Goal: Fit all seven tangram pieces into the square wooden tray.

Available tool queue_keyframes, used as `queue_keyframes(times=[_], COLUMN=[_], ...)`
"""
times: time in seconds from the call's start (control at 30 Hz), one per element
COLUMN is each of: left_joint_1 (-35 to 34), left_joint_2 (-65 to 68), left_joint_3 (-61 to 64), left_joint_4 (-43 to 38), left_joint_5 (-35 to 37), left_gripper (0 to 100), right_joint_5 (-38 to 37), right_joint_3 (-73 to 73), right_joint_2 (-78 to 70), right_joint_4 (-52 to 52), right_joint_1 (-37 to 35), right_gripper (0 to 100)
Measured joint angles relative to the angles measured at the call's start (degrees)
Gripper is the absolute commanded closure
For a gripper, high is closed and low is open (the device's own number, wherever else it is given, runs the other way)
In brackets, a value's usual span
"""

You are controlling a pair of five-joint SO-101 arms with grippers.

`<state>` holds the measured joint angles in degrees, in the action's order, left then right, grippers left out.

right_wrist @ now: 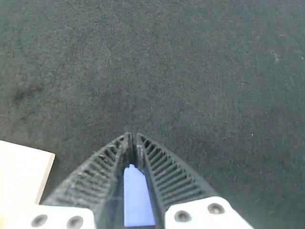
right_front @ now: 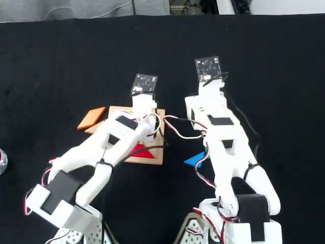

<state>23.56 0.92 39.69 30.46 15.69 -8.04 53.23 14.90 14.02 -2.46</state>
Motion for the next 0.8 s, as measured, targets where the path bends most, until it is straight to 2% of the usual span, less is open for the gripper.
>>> queue_keyframes(times=[0.23,0.37,0.5,0.8], left_joint_1=[-0.3,-3.2,-6.9,-7.2], left_joint_2=[1.3,-0.4,-6.2,-24.6], left_joint_3=[-2.3,-2.2,1.6,7.6], left_joint_4=[5.7,10.1,11.3,10.1], left_joint_5=[-1.9,-2.7,-5.0,-7.6], left_gripper=[97,97,97,97], right_joint_5=[0.0,0.0,0.0,0.0], right_joint_3=[0.0,0.0,0.0,0.0], right_joint_2=[0.0,0.0,0.0,0.0], right_joint_4=[0.0,0.0,0.0,0.0], right_joint_1=[0.0,0.0,0.0,-0.3], right_gripper=[98.7,98.7,98.7,98.7])
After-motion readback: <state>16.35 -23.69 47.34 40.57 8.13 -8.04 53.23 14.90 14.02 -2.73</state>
